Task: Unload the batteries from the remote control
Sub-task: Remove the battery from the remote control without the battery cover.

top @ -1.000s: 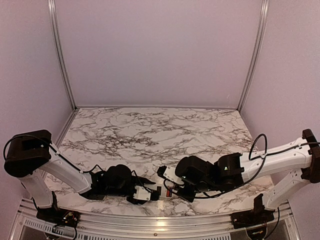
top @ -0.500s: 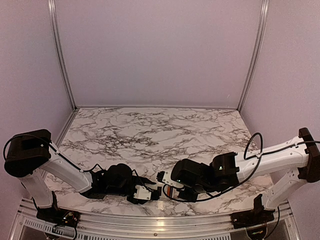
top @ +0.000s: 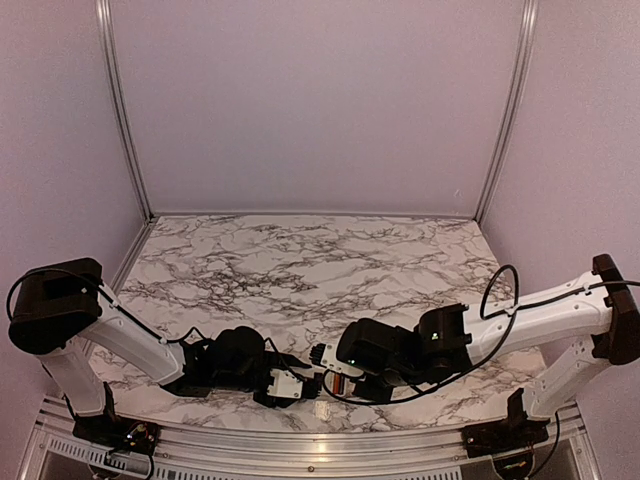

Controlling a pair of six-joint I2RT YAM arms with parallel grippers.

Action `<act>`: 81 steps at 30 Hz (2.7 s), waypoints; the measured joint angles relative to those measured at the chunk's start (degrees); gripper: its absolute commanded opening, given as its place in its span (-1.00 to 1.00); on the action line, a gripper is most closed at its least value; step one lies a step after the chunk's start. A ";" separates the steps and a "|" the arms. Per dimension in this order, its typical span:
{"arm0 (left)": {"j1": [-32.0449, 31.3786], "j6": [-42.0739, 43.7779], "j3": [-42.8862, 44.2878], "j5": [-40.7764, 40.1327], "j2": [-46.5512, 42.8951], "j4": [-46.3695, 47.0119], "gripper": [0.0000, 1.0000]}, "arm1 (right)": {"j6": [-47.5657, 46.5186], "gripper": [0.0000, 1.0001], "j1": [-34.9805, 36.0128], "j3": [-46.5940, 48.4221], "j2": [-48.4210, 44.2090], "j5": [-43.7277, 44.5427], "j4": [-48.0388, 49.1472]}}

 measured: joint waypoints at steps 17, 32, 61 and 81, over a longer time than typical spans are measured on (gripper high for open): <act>0.26 -0.15 -0.83 -0.92 -0.63 -0.13 -1.00 | 0.00 -1.00 -0.07 0.07 0.52 -1.81 1.44; -0.33 1.53 -5.25 -4.44 -2.23 4.85 -1.00 | -1.20 -1.00 -0.15 3.08 2.64 -3.45 0.79; -2.56 6.19 -10.29 -9.94 -3.34 11.56 -1.00 | -2.36 -1.00 -4.83 6.03 2.93 -14.91 -0.42; -3.89 7.93 -11.72 -12.90 -3.72 13.29 -1.00 | -2.49 -1.00 -5.35 7.91 4.04 -17.53 -1.42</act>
